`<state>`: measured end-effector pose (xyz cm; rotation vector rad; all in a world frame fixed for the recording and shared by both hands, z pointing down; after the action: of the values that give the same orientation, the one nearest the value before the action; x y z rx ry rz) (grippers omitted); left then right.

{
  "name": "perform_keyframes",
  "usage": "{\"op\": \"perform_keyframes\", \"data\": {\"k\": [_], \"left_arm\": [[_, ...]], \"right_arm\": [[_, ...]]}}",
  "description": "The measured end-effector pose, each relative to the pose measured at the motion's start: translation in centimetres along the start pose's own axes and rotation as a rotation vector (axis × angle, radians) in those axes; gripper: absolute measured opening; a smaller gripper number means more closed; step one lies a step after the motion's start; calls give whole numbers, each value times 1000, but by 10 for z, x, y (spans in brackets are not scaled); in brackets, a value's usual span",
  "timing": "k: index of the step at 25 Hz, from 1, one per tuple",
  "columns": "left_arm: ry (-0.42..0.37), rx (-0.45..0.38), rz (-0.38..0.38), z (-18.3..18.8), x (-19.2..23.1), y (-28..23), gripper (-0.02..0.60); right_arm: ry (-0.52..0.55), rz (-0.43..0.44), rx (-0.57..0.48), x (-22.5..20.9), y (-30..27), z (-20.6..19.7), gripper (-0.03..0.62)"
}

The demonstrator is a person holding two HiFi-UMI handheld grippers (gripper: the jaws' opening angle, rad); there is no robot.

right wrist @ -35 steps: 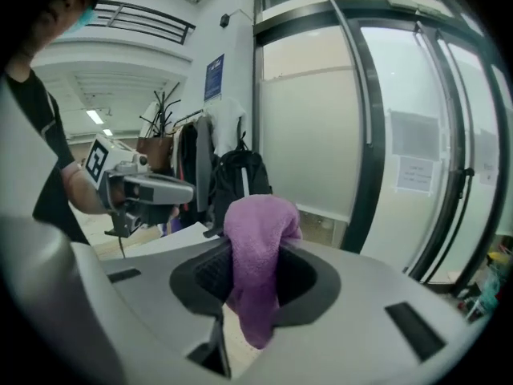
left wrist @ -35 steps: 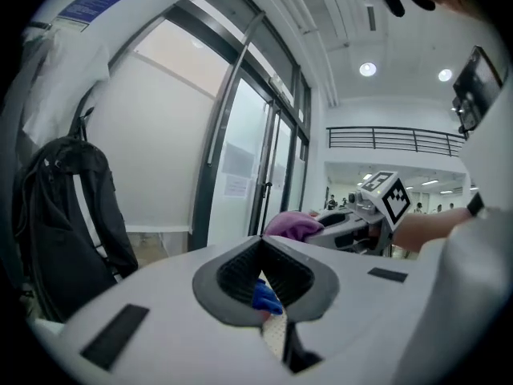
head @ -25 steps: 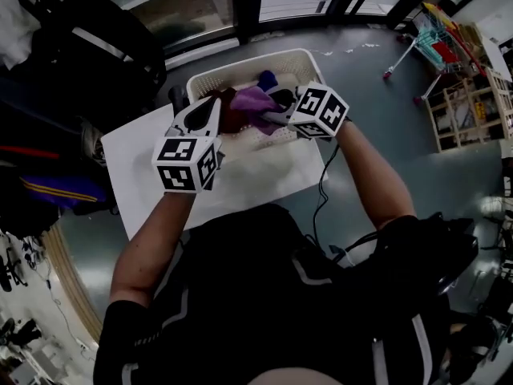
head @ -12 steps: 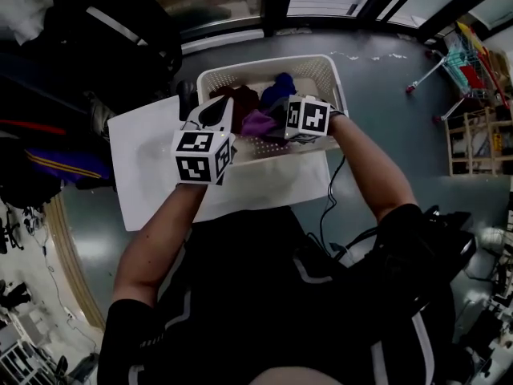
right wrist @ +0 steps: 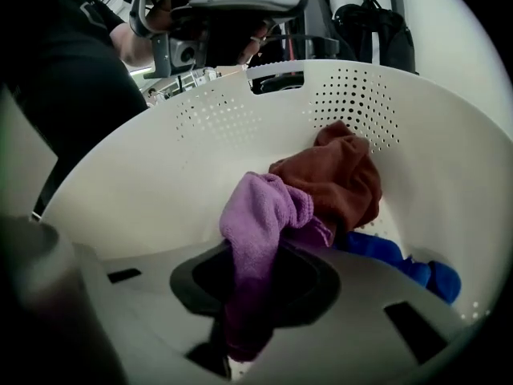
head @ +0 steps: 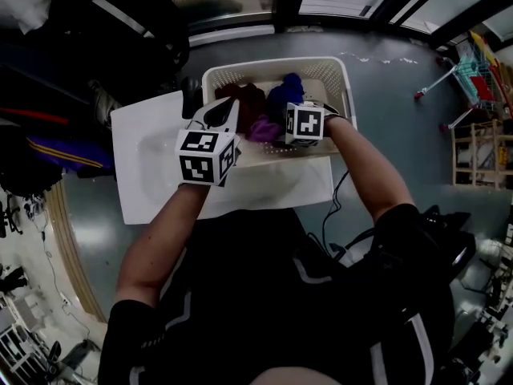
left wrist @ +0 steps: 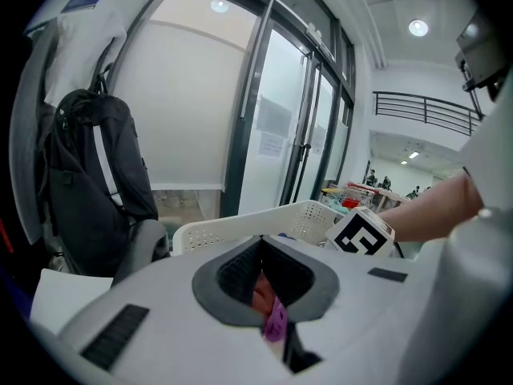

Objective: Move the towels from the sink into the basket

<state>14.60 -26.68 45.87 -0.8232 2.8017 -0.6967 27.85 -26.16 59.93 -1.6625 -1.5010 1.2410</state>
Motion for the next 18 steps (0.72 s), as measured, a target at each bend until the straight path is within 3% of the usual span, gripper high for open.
{"op": "perform_keyframes", "data": {"k": [6, 12, 18], "left_arm": [[-25, -31, 12, 8, -1, 12, 8], [5, -72, -11, 8, 8, 34, 8], [-10, -140, -25, 11, 22, 69, 8]], "right_arm": [[2, -26, 18, -1, -1, -1, 122], [-11, -80, 60, 3, 2, 8, 252], [-30, -200, 36, 17, 36, 28, 256]]}}
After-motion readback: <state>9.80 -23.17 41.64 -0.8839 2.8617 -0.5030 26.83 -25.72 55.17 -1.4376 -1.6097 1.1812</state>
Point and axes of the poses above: the fingertips, and each gripper's own axes: y backward along the fingers, x to its left, z out of its top, the point moved 6 cm from there along y, backward along the fingers, and after that the axes turned 12 degrees about -y, right-handed, at the moved point
